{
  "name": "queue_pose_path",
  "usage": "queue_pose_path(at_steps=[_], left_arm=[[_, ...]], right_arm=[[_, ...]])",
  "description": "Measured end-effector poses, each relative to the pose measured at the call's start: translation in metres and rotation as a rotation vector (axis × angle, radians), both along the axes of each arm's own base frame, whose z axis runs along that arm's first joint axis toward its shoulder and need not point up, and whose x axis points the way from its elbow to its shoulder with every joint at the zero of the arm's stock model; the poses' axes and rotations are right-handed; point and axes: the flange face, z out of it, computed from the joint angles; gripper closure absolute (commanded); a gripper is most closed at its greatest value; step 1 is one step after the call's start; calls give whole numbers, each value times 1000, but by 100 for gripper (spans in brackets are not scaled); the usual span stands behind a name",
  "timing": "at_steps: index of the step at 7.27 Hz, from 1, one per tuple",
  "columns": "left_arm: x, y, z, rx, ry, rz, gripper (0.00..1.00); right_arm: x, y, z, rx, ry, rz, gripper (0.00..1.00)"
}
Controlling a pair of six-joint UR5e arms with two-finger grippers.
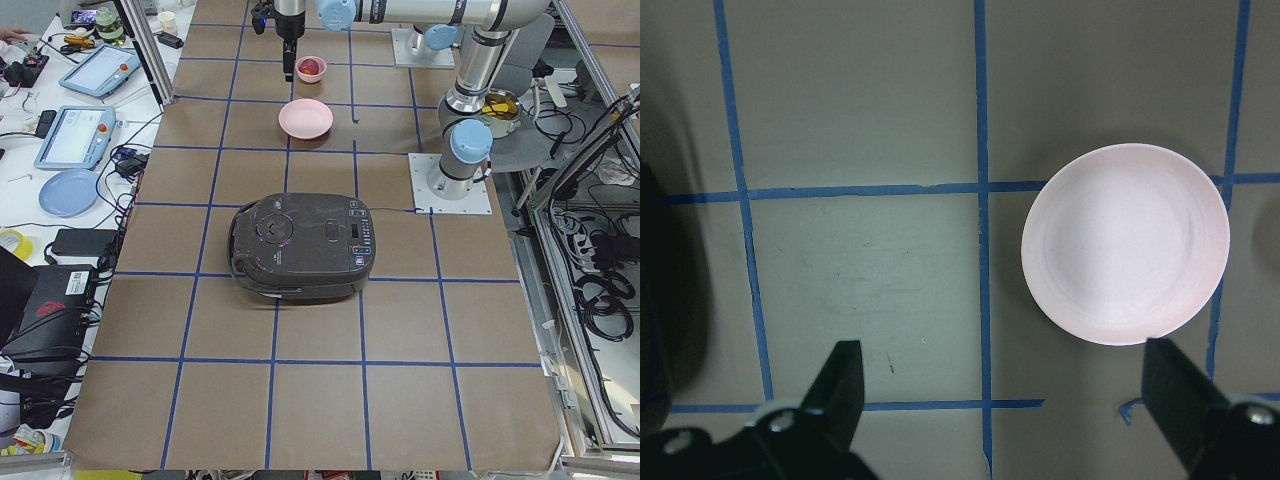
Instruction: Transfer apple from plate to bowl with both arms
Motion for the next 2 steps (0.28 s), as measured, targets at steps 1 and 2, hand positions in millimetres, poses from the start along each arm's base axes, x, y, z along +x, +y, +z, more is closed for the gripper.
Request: queue_pose_path(at_steps=[1, 2], left_arm=[[-2, 1, 0, 1, 1, -2, 0], [-3, 1, -1, 2, 1, -5, 0]], right_arm=[[0, 0, 0, 0, 0, 0, 0], [0, 0, 0, 1, 1, 1, 0]])
